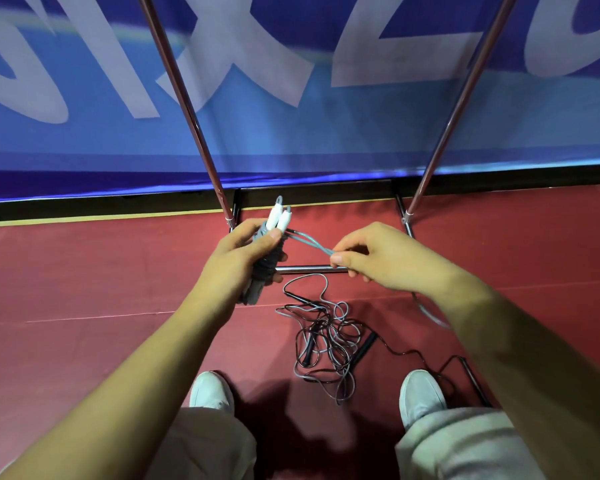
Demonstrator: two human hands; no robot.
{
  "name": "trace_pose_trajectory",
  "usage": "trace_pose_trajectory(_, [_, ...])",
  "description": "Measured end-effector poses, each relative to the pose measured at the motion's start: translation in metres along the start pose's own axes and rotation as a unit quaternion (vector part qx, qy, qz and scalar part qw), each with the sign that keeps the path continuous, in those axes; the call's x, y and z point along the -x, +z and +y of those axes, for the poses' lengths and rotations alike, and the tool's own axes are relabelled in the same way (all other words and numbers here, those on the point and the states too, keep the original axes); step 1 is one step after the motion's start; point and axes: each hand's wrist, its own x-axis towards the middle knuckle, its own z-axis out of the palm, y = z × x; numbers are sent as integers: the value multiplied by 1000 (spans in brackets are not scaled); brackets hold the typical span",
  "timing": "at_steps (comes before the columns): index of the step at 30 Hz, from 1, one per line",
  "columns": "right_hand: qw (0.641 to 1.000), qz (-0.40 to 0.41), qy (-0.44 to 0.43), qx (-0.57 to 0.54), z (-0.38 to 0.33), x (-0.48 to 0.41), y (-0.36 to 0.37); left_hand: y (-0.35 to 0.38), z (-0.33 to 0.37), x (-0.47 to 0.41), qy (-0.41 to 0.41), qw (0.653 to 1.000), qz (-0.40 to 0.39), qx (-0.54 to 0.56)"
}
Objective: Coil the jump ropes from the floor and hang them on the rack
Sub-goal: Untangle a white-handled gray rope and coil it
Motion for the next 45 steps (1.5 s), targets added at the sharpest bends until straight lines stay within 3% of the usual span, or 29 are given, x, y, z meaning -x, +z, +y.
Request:
trace_pose_trajectory(3, [1000,-6,-9,6,-6,2,2,-3,-8,-5,2,998,23,-60])
trace_pose_trajectory(5, [999,-20,-40,18,-14,4,5,-7,-18,-10,32,985,56,-160])
trace_pose_trajectory(8, [994,-40,-88,51,-25,7,12,-9,-27,-9,83,911,72,-398])
trace_pose_trajectory(11, [989,-45,-113,88,-32,10,17,0,-31,-1,94,837,24,-539])
trace_pose_trajectory(16, [990,-51,-103,78,-31,12,16,8,-40,1,65,805,-105,-581])
trace_pose_trajectory(19, [993,-35,-99,52,-28,11,13,11,-37,7,69,795,-135,-588])
trace_pose_trajectory(22, [997,-5,-74,-9,-22,7,5,13,-29,10,120,827,-174,-521])
trace_pose_trajectory(25, [995,22,-55,-81,-15,4,-7,14,-18,14,112,895,-270,-337])
trace_pose_trajectory(27, [993,37,-50,-100,-13,2,-11,15,-11,18,89,930,-289,-206])
trace_pose_trajectory(32, [992,11,-7,-129,-6,-2,-8,18,-8,18,60,979,-188,-50])
trace_pose_trajectory(36, [995,-22,6,-97,-3,-3,-2,15,-6,11,18,990,-136,38])
trace_pose_trajectory(39, [994,-52,17,-90,-4,-2,-2,14,-5,10,14,990,-126,59])
trace_pose_trajectory(45, [999,-14,1,-32,0,1,-10,16,-4,5,-3,999,-30,15])
